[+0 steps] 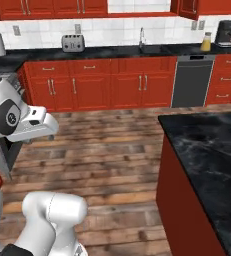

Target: There is a tray on the dining counter. Grab the cup, mug, and pitcher and place them on the tray. The pitcher may be placed next to the tray if it cannot fit the tray.

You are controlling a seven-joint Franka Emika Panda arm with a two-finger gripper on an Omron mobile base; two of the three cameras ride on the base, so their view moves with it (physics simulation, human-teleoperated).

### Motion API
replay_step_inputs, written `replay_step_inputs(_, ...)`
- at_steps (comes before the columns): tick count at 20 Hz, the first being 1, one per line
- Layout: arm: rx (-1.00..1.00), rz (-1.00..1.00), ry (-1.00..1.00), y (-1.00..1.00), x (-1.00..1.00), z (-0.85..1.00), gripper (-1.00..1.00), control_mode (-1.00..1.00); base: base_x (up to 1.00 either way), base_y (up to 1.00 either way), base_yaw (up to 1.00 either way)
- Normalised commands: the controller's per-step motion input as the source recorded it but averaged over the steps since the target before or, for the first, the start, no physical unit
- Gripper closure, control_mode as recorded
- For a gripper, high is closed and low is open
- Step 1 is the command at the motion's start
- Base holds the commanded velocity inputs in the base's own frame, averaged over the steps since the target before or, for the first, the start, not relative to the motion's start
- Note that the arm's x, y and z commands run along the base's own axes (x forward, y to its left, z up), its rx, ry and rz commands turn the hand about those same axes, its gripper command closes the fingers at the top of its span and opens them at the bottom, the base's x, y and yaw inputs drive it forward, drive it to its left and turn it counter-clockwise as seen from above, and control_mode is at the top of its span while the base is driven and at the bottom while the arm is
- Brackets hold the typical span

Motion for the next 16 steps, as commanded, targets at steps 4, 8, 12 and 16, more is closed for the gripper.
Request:
replay_step_inputs(4, 0.0, 0.0, 0.0, 0.0, 0.0, 0.0, -1.0, 1.0, 1.0, 0.21, -0.03)
replay_step_inputs(8, 0.0, 0.0, 0.0, 0.0, 0.0, 0.0, -1.0, 1.0, 1.0, 0.18, -0.01)
replay_step_inputs(12, 0.0, 0.0, 0.0, 0.0, 0.0, 0.0, -1.0, 1.0, 1.0, 0.12, 0.0)
replay_step_inputs(16, 0.0, 0.0, 0.0, 0.0, 0.0, 0.0, -1.0, 1.0, 1.0, 0.09, 0.0)
